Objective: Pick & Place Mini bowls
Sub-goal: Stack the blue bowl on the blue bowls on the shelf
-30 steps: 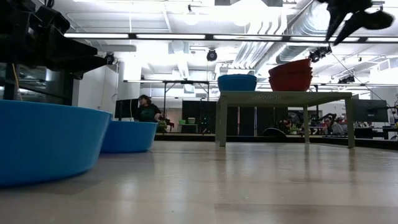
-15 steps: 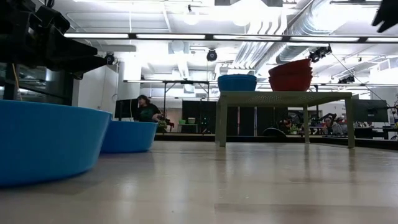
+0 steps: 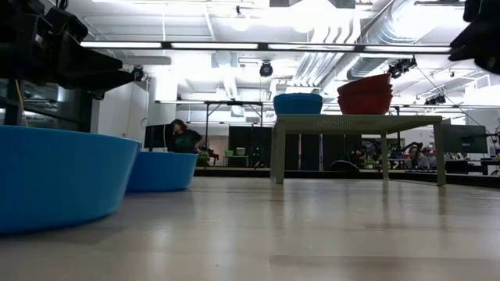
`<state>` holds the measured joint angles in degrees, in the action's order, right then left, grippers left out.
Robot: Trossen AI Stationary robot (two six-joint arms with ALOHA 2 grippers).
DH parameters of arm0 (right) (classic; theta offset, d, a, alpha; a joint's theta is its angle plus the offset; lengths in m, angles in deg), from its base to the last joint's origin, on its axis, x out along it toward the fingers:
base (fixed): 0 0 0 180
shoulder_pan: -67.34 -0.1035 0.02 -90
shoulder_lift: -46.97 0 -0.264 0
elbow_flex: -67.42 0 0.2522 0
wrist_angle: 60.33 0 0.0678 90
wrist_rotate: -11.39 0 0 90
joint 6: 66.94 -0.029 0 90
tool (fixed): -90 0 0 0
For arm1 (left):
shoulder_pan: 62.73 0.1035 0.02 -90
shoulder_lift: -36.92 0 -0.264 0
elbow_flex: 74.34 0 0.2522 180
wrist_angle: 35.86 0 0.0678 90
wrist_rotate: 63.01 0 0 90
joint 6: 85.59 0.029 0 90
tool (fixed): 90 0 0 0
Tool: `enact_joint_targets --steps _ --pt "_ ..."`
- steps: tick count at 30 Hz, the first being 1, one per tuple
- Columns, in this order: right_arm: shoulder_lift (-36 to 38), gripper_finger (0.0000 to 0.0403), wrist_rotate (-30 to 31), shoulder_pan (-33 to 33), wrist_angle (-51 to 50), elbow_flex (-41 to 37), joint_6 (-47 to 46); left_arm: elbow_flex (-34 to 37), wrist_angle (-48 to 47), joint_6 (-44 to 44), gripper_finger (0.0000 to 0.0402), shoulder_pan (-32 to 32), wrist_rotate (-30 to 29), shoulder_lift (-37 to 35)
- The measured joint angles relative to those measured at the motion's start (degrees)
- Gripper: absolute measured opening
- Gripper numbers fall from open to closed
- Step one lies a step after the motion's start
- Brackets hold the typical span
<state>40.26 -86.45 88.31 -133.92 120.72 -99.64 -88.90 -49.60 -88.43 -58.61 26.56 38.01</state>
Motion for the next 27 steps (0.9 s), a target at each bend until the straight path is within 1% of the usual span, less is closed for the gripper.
enact_joint_targets --steps 5,9,12,16,20,23,27 --pt "6.44 0.0105 -0.57 -1.93 4.01 -7.2 -0.37 0.01 0.01 0.01 0.0232 -0.01 0.01 0.02" --pt "6.28 0.0105 -1.38 -3.69 6.43 -9.29 -0.09 0.0 0.0 -0.01 0.0232 0.0 -0.07 0.01" --pt "6.29 0.0105 -1.81 -5.16 12.23 -11.42 -0.03 0.0 -0.01 0.0 0.0232 0.0 -0.09 0.02" --pt "6.43 0.0105 -2.12 -7.91 23.81 -16.07 0.76 0.0 0.01 0.01 0.0232 0.0 -0.09 0.02" --pt "6.43 0.0105 -1.17 -10.66 31.11 -19.8 1.22 0.0 0.0 0.01 0.0232 -0.01 -0.09 0.02" --pt "6.43 0.0105 0.49 -12.37 32.65 -21.67 0.79 0.02 -0.02 0.0 0.0232 0.0 -0.09 0.02" --pt "6.46 0.0105 0.56 -14.43 33.71 -23.63 0.07 0.0 0.0 0.0 0.0232 -0.01 -0.1 0.0"
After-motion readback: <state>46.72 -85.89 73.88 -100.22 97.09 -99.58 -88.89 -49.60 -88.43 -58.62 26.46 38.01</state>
